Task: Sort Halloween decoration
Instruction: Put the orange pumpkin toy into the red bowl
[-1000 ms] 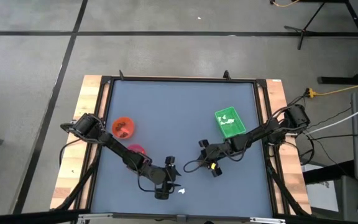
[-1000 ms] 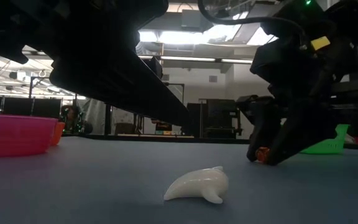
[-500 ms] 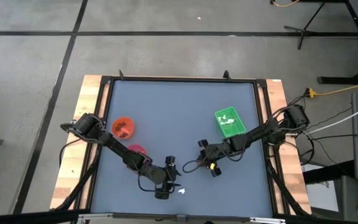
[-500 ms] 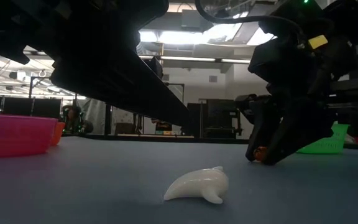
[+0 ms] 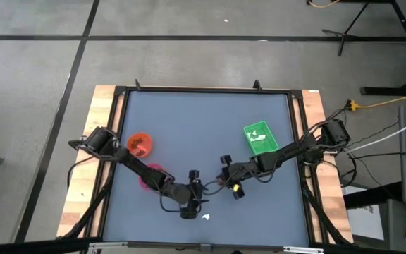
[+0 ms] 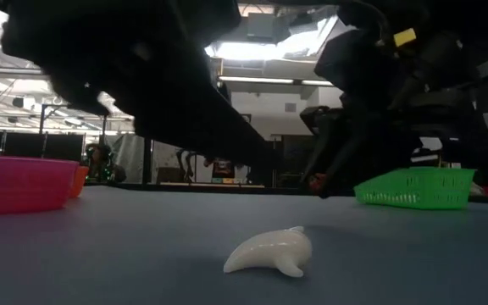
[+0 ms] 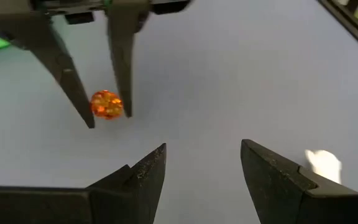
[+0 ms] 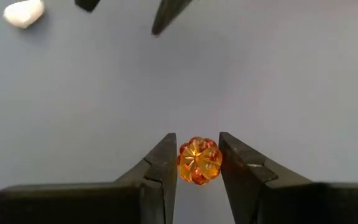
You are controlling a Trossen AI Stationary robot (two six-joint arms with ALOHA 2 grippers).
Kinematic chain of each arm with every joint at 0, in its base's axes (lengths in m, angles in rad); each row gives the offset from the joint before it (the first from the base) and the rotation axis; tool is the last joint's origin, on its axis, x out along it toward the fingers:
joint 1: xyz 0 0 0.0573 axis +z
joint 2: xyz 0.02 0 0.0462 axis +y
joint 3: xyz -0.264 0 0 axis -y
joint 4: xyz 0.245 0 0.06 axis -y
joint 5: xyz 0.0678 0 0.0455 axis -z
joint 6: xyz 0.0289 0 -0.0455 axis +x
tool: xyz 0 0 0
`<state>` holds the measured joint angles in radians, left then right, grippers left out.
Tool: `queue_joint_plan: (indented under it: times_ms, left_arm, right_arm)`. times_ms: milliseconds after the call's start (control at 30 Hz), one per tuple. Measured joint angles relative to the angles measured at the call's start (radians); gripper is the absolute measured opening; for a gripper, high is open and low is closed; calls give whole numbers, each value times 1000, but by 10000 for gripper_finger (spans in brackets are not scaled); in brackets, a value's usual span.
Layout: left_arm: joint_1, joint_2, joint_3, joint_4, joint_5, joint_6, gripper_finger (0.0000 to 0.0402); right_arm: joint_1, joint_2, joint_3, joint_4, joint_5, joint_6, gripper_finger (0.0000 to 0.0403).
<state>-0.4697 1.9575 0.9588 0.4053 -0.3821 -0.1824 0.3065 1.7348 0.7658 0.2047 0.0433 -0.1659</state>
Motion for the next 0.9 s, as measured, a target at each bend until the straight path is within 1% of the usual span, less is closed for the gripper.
queue_joint_plan:
  times_ms: [133, 267, 500, 633, 733, 900]
  left_arm:
    - [24, 0, 0, 0, -2, -46, 192]
    - [55, 0, 0, 0, -2, -91, 192]
    - [105, -1, 0, -1, 6, -199, 192]
    - [118, -12, 0, -12, 9, -207, 192]
    - [128, -31, 0, -45, 10, -204, 192]
    - [147, -92, 1, -207, 5, -202, 192]
  right_arm:
    - [0, 0, 7, 4, 39, -1, 103]
    - [0, 0, 7, 1, 103, -25, 103]
    - [0, -2, 7, 2, 280, -53, 104]
    - [1, -2, 7, 3, 387, -113, 104]
    - [1, -2, 7, 3, 473, -154, 104]
    - [1, -2, 7, 4, 571, -209, 104]
